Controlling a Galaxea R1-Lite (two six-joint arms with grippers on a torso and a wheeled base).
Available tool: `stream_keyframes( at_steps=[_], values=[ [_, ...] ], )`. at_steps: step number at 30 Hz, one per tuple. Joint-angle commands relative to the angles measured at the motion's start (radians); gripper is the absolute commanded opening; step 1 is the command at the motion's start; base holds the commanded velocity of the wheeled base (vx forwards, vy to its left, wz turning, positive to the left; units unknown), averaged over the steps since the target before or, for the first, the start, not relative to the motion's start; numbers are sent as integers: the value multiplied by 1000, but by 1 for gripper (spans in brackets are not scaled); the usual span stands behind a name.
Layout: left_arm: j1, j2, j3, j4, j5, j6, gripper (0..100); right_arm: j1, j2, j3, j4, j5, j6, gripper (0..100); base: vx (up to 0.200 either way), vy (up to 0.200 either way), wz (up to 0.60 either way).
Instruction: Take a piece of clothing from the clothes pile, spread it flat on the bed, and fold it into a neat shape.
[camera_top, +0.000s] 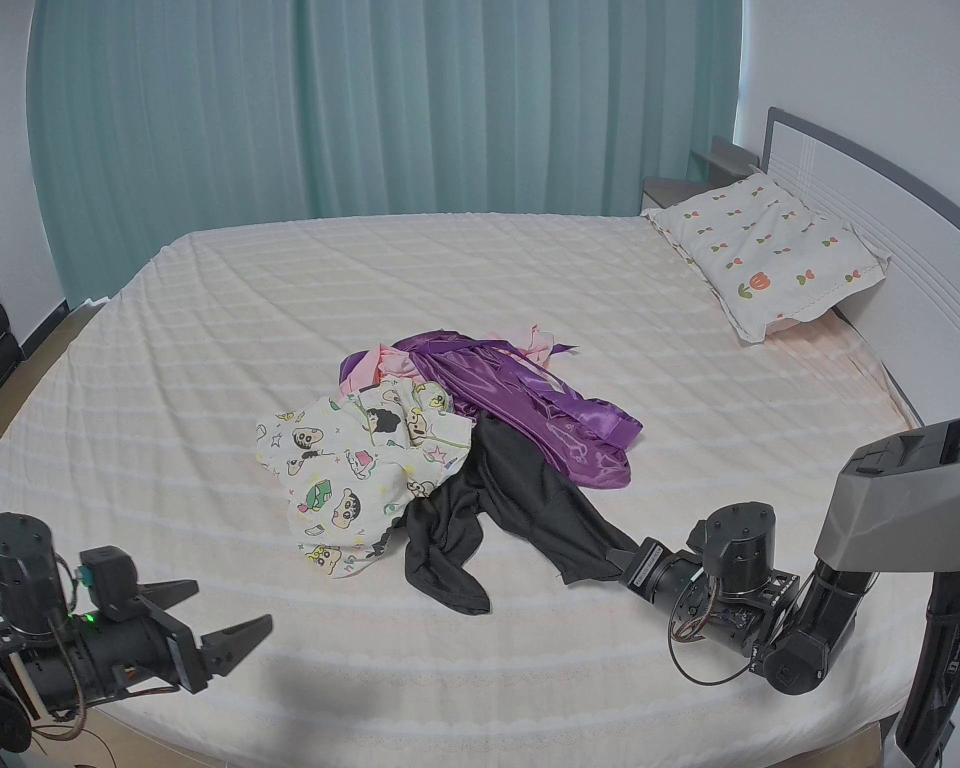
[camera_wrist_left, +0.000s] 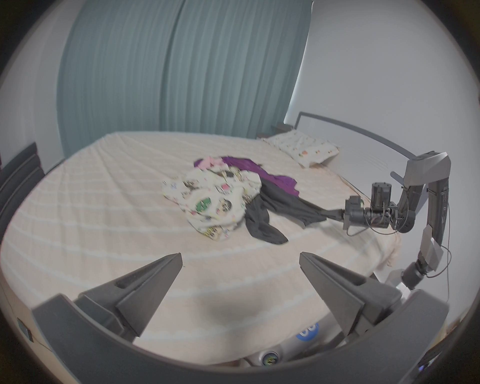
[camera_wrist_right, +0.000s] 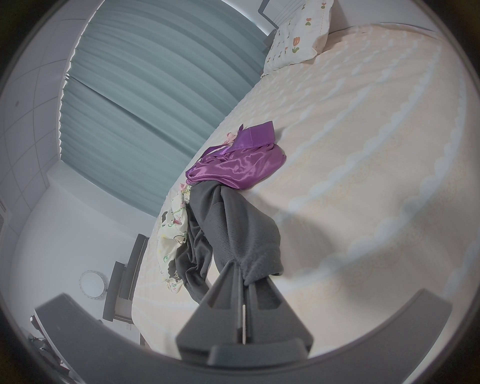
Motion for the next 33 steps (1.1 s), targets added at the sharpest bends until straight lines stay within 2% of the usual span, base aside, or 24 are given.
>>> stream_keyframes(
  at_steps=[1,14,16,23,33],
  values=[
    [-177,269,-33,-49,86,-90,100,7,-11,0,0,0,0,0,0,0,0],
    [-312,646,-228,-220,262,-394,100,12,-5,0,-1,-2,2,0,0,0,0],
    [-329,709,-289,-217,317,-457,100,10,-8,1,0,-2,2,0,0,0,0],
    [-338,904,-389,-224,354,-472,100,12,-5,1,0,-2,2,0,0,0,0],
    [-339,1052,-593,-223,379,-504,100,22,-5,3,2,-2,2,0,0,0,0]
  ],
)
